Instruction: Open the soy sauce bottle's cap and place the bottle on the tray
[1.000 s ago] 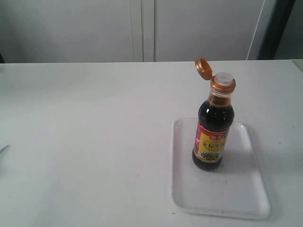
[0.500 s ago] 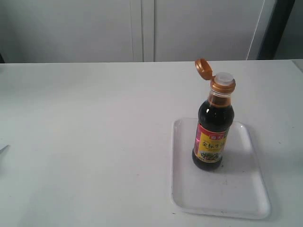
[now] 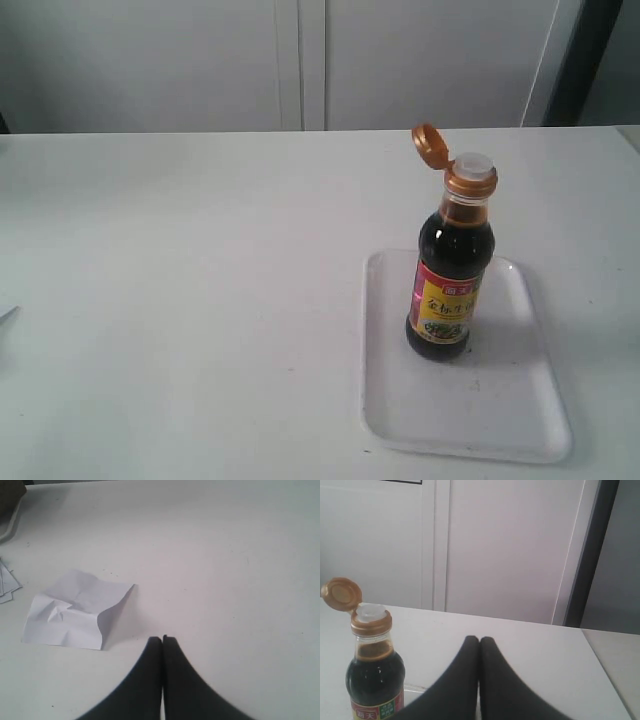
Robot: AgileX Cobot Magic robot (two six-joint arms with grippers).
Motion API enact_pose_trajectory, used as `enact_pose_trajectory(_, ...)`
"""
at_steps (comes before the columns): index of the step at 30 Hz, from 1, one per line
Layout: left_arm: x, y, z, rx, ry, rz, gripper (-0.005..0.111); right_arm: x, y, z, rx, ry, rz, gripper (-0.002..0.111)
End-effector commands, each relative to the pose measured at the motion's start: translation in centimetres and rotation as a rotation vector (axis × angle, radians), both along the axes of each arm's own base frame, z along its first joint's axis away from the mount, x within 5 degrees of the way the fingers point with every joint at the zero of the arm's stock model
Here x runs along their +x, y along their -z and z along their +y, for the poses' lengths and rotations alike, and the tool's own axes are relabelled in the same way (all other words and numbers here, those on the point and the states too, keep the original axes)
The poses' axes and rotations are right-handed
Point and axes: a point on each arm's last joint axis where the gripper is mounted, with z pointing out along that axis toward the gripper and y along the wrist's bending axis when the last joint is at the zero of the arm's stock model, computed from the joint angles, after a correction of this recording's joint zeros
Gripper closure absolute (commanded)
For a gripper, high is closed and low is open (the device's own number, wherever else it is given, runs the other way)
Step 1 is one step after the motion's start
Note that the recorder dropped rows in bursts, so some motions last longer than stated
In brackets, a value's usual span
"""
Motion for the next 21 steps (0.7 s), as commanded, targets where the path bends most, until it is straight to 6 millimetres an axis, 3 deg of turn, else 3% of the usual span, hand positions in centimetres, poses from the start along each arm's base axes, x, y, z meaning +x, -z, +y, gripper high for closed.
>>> enact_pose_trajectory(1,0.1,1.1,-0.1,-0.037,-0.002,0.013,0.107,0.0,0.0,0.0,0.007,0.006,-0.006,0.108)
enact_pose_trajectory(5,0.3,2.1,-0.1,-0.043,-0.004,0.021,0.107,0.0,0.0,0.0,0.007,0.006,-0.006,0.108)
enact_pose_trajectory(21,0.4,1.9,-0.2,-0.036,0.002,-0.015,0.107,0.0,0.0,0.0,0.007,0.006,-0.006,0.108)
